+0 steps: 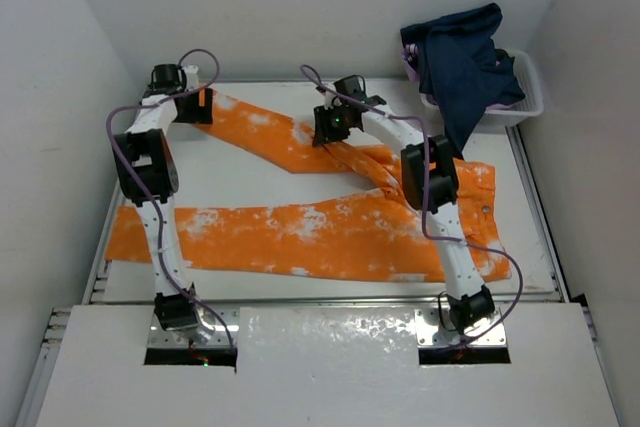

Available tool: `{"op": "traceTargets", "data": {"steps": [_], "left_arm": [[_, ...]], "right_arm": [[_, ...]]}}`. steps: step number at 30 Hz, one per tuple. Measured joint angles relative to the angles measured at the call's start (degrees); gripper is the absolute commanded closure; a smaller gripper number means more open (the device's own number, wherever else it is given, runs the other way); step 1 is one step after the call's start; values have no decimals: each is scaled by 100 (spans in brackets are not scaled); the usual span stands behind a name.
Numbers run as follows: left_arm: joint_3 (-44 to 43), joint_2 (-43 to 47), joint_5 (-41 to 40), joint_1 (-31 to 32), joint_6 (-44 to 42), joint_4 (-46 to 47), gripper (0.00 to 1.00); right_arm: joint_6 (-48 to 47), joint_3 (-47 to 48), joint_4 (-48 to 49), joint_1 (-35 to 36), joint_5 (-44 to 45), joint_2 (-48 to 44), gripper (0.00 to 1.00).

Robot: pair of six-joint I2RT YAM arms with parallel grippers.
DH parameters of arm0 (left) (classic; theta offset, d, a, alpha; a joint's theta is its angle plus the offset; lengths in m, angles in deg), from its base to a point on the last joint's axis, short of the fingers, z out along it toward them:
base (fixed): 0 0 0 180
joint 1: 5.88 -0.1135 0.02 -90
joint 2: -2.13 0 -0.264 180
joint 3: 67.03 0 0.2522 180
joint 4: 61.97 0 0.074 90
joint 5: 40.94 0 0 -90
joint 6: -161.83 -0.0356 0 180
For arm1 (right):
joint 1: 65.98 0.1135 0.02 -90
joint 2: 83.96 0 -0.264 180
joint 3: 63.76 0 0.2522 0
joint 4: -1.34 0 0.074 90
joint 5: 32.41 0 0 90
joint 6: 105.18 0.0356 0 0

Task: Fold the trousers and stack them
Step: Flatten the trousers out

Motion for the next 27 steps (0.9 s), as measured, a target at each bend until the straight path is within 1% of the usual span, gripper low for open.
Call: {"op": "traceTargets", "data": {"steps": [2,3,7,11,14,16,18,21,23,25,27], "left_arm": [[105,225,52,-61,0,-61,16],[170,348,66,-85,-2,-70,16],[291,896,114,-223,4,-92,16],[291,1296,271,-518,166,-81,17],[304,1517,428,-933,354,-74,17],[442,1685,479,-1233,442,-55,18],[645,1858,459,-1482,442,-61,18],[1071,2118,376,-1729,380,-57,18],[1305,2227,387,-1709,313,-57,18],[1491,2277,446,-1631,243,-83,20],[1569,2277,511,-1552,201,-96,21]], "right_arm": [[22,-4,11,52,0,-28,86],[37,-33,24,76,13,-50,100],[11,-374,24,173,420,-352,100],[-236,-815,-9,328,1445,-1014,100],[-1071,-1545,254,588,2190,-1945,100],[-1834,-2157,520,1001,2500,-2643,100],[-2588,-2555,647,1690,2625,-3097,100],[-3445,-2608,546,2970,2505,-2994,92],[-3742,-2592,407,3652,2260,-2658,76],[-3897,-2594,125,4107,1910,-2328,54],[-3899,-2608,-85,4367,1731,-2039,42]]}}
